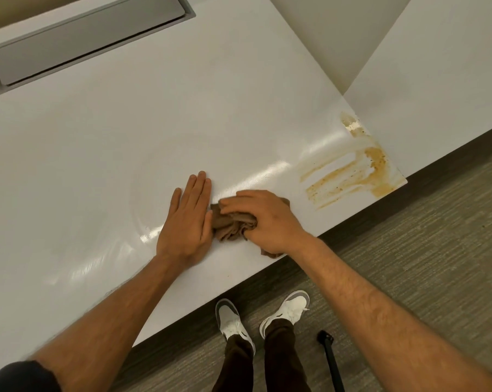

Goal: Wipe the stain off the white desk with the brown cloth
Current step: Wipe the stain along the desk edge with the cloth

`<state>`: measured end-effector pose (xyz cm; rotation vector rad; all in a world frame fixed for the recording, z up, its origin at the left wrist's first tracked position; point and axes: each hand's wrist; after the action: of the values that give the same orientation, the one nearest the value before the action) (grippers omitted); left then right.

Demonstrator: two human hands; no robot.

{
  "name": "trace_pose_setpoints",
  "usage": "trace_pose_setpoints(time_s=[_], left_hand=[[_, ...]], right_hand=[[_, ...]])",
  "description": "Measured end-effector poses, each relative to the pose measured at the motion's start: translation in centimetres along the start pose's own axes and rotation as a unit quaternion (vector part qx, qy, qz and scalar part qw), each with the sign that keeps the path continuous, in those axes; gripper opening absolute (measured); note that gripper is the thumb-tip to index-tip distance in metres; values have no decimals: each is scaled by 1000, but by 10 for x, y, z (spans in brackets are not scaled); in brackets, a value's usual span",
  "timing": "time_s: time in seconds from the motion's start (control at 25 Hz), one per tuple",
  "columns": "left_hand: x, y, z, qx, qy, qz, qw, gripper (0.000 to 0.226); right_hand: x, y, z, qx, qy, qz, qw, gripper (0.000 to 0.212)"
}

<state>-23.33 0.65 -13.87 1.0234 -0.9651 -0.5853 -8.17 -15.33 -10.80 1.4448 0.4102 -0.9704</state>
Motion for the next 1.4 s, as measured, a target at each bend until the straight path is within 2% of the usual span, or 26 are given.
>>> trace_pose_setpoints(time_s=[0.12,0.32,0.4,0.44,0.52,0.6,0.72,0.8,0.88,0.92,1.0,1.04,1.12,1.2,1.28,1.4], left_hand=[[-1,0,2,4,0,17,1000,66],[2,3,1,2,3,10,1000,69],[4,5,1,-1,7,14,1000,71],[5,5,1,-2,7,14,1000,71],[4,5,1,-2,5,9,1000,73],[1,3,-1,-3,2,4,1000,76],[1,1,0,-1,-3,-4,1000,82],[3,2,-1,-2,-2,-6,1000,84],[3,3,-1,0,0,-9,1000,83],[3,3,-1,1,0,-11,1000,82],[2,1,0,2,0,-16,1000,82],[2,1,-1,4,0,-19,1000,81],[1,0,-2,5,-2,-23,1000,80],[1,0,-2,5,-1,-26,1000,78],[2,0,-1,8,1,-28,1000,76],[2,0,-2,7,0,-25,1000,75]], right_hand=[[-17,-20,25,-19,5,-5,1000,44],[-35,-41,64,-85,46,-1,995,37],[-33,-38,76,-98,21,-51,994,41],[-31,-31,81,-94,-23,-105,990,45],[-24,-6,90,-44,-129,-216,967,56],[-19,26,91,74,-191,-285,936,66],[-5,62,75,279,-204,-263,901,61],[5,70,58,350,-206,-219,887,51],[18,61,45,330,-229,-135,906,50],[23,52,40,290,-249,-44,923,56],[31,35,33,242,-273,107,925,80],[33,30,29,254,-280,122,918,90],[35,29,22,291,-281,107,908,96],[37,27,20,310,-265,80,910,89],[36,27,18,287,-219,48,931,82],[29,24,22,202,-152,-1,967,75]])
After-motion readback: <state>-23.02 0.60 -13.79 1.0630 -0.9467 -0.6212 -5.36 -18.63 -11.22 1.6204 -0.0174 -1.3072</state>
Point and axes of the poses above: each hand's wrist, its own z-axis away from the middle knuckle, its own y-axis out of the back of the hand, x = y × z, and after that the axes turned 4 degrees about y, right-handed
